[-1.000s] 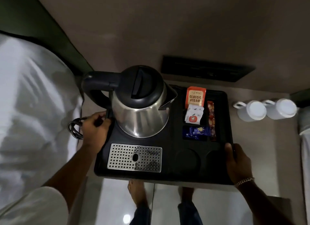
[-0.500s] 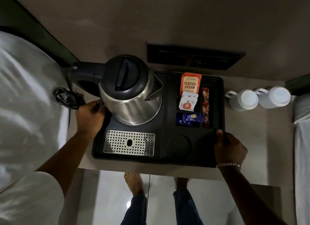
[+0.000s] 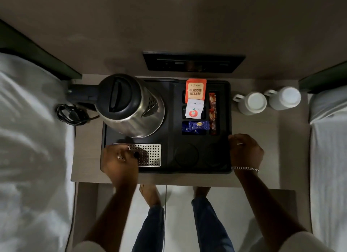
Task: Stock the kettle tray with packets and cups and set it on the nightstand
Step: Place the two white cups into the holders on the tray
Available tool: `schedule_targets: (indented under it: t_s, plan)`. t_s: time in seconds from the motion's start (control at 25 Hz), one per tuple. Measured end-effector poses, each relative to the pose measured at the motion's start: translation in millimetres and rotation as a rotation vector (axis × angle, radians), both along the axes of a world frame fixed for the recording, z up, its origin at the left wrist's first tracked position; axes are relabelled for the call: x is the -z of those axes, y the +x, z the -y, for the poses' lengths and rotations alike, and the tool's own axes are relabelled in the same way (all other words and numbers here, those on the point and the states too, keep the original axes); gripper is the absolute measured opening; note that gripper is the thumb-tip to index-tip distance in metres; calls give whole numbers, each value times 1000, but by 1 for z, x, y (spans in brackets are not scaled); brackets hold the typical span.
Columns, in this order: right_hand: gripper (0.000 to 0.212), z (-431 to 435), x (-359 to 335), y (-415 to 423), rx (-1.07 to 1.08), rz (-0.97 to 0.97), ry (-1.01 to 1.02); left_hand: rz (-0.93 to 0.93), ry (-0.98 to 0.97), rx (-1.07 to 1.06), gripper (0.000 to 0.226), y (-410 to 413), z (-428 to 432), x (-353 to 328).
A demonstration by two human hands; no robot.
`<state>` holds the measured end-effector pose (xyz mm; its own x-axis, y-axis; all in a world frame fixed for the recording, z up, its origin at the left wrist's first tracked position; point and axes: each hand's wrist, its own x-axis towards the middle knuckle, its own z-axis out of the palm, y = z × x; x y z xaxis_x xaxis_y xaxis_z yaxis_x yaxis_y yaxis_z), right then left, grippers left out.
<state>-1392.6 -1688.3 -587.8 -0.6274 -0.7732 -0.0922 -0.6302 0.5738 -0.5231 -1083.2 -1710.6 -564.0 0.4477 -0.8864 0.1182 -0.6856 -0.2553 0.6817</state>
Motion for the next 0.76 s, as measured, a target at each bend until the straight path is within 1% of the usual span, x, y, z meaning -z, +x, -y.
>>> schedule_targets:
  t_s: [0.04,0.12,0.2,0.24,0.32,0.36,0.4,0.48,0.52,0.56,0.64,0.68,0.72,0.76]
  plan:
    - [12,0,-4,-6,-27,8,-28,-13,23,63,19,-22,-10,-4]
    - [6,5,-13,-23,-43,19,-110,-129,92,195,19,-70,-17,-10]
    - [9,17,-24,-45,-18,9,-179,-281,143,285,20,-121,-4,-19]
    - [10,25,-29,-62,-8,-12,-194,-326,158,336,21,-150,7,-23]
    - [19,41,-36,-88,-4,-91,-189,-342,159,490,21,-197,30,-31]
    - [27,48,-37,-104,-17,-141,-160,-333,175,576,25,-222,40,-32]
    - [36,55,-35,-119,-55,-206,-111,-303,218,663,34,-246,50,-31]
    - [55,77,-31,-141,-149,-327,38,-170,296,818,63,-279,72,-26]
    - [66,92,-31,-149,-191,-360,113,-82,312,859,77,-288,84,-22]
    - [76,103,-32,-155,-238,-339,173,-18,336,874,88,-293,93,-19]
    - [89,115,-28,-156,-295,-219,261,61,410,875,100,-293,107,-6]
    - [90,111,-10,-187,-279,-165,307,82,492,894,102,-324,105,13]
    - [88,110,-2,-202,-248,-120,317,108,535,904,101,-338,103,24]
    - [84,106,5,-202,-237,-93,295,138,534,922,99,-333,102,29]
